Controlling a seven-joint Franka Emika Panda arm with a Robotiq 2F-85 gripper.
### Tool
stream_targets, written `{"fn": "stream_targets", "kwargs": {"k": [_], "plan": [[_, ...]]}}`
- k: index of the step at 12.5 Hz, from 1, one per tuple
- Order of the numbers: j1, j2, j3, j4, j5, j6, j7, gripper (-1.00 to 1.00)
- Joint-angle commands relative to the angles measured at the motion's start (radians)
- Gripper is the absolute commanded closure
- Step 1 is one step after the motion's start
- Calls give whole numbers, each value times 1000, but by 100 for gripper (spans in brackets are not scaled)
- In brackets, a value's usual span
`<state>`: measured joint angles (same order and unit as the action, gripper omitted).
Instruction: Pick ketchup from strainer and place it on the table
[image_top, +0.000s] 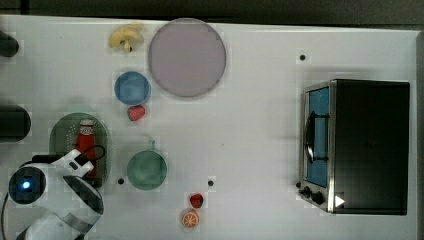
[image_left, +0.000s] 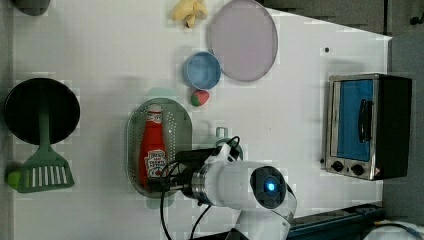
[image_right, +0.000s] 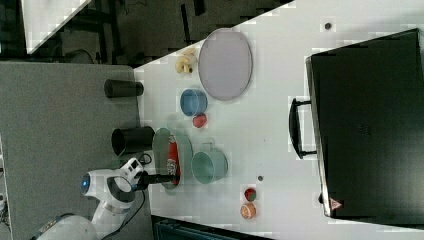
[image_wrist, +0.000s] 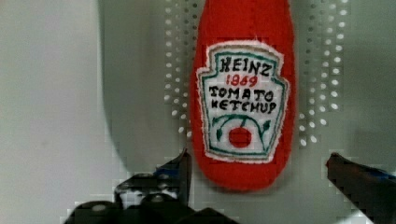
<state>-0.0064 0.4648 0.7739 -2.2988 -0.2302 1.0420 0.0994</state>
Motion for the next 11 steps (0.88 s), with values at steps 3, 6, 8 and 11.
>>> {"fn": "stream_targets", "kwargs": {"k": [3, 6, 8, 11], "plan": [[33, 57, -60, 36, -118, 80, 163, -100], [74, 95, -109, 66, -137, 87, 174, -91], [104, 118, -132, 87, -137, 97, 180, -42], [111, 101, -137, 94, -137, 96, 180, -22]]}}
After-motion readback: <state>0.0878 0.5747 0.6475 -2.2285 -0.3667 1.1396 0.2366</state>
